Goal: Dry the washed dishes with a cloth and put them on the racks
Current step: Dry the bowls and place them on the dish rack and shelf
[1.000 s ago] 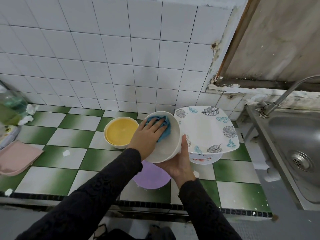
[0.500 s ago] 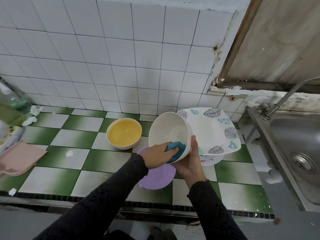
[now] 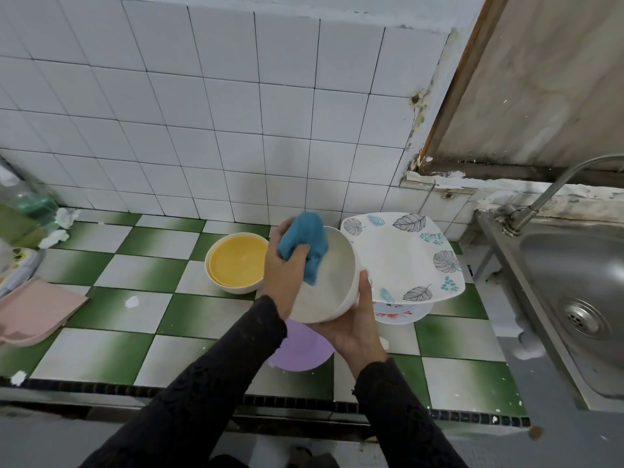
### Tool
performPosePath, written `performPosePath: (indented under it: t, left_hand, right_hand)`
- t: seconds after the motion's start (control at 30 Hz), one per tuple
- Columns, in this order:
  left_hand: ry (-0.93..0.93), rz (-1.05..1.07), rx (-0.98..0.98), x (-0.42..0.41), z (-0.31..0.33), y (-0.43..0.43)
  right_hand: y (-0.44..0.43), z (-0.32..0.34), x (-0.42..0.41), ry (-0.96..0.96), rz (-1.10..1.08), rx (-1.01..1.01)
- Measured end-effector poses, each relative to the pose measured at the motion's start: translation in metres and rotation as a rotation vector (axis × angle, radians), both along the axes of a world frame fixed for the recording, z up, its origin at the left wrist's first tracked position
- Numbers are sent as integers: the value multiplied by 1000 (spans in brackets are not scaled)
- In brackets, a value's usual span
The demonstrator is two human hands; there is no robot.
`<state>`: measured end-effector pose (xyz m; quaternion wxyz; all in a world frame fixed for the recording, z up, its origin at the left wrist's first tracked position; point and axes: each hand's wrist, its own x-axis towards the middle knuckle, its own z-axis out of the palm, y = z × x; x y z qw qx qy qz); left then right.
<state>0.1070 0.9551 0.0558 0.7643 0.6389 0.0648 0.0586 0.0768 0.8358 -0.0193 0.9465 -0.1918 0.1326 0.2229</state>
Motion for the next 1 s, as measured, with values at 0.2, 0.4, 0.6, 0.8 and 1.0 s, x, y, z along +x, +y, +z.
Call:
performPosePath:
  t: [0.2, 0.4, 0.6, 0.8, 1.0]
  left_hand:
    - [-589, -136, 1177, 15, -49, 36]
    - [-223, -612, 1433, 13, -60, 31]
    - [39, -844, 1019, -10, -33, 15]
    - [199, -649, 192, -20, -4, 9]
    - [-154, -760, 923, -15, -23, 6]
  right_hand:
    - [4, -1, -2, -63, 51, -31]
    - [1, -4, 1, -99, 6, -112]
    - [-11, 3, 5, -41, -71, -141]
    - [-20, 25, 5, 9, -147, -220]
    - [-23, 23, 11, 41, -169, -155]
